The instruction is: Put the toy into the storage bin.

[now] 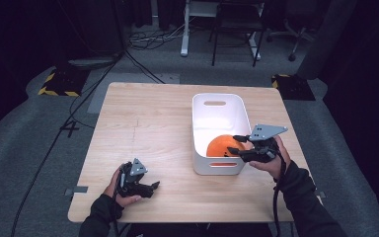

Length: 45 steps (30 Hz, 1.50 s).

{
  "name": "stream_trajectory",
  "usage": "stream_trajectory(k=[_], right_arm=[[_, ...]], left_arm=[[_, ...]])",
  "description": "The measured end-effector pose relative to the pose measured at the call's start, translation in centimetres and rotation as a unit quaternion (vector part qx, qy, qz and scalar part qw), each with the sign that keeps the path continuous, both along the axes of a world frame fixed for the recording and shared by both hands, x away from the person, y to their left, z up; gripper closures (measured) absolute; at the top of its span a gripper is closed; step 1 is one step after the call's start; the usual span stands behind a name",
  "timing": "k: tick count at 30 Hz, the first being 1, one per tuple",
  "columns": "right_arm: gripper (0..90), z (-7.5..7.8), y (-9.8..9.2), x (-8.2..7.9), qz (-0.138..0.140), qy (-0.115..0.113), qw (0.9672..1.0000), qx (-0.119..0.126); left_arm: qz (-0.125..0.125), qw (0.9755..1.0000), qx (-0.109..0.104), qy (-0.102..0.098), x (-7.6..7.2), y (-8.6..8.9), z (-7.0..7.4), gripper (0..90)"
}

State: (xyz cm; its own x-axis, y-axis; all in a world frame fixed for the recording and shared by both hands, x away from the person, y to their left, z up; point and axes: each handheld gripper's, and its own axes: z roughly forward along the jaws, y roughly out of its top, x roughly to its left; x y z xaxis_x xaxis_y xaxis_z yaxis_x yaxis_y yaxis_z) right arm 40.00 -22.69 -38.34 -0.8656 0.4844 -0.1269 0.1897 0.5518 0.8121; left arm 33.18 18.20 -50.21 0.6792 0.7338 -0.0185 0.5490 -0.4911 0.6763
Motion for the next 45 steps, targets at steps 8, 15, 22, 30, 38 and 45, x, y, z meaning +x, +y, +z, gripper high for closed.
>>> stream_trajectory(k=[8,15,22,30,38,45], right_arm=[[51.9,0.06,-0.1,-0.09,-0.003,0.002,0.9999,0.01],[52.4,0.2,-0.14,-0.23,-0.002,-0.001,0.9999,0.015],[52.7,0.42,-0.27,-0.33,-0.004,-0.001,0.9996,0.026],[50.9,0.43,-0.31,-0.37,-0.007,-0.006,0.9995,0.03],[45.7,0.72,-0.56,-0.38,-0.013,-0.015,0.999,0.039],[31.2,0.91,-0.88,-0.38,-0.021,-0.018,0.9983,0.052]], left_arm=[[0.0,1.0,0.0,0.0,0.0,0.0,0.0,14.8],[0.0,1.0,0.0,0.0,0.0,0.0,0.0,14.8],[0.0,1.0,0.0,0.0,0.0,0.0,0.0,14.8],[0.0,1.0,0.0,0.0,0.0,0.0,0.0,14.8],[0.0,1.0,0.0,0.0,0.0,0.0,0.0,14.8],[0.0,1.0,0.0,0.0,0.01,0.0,0.0,14.8]])
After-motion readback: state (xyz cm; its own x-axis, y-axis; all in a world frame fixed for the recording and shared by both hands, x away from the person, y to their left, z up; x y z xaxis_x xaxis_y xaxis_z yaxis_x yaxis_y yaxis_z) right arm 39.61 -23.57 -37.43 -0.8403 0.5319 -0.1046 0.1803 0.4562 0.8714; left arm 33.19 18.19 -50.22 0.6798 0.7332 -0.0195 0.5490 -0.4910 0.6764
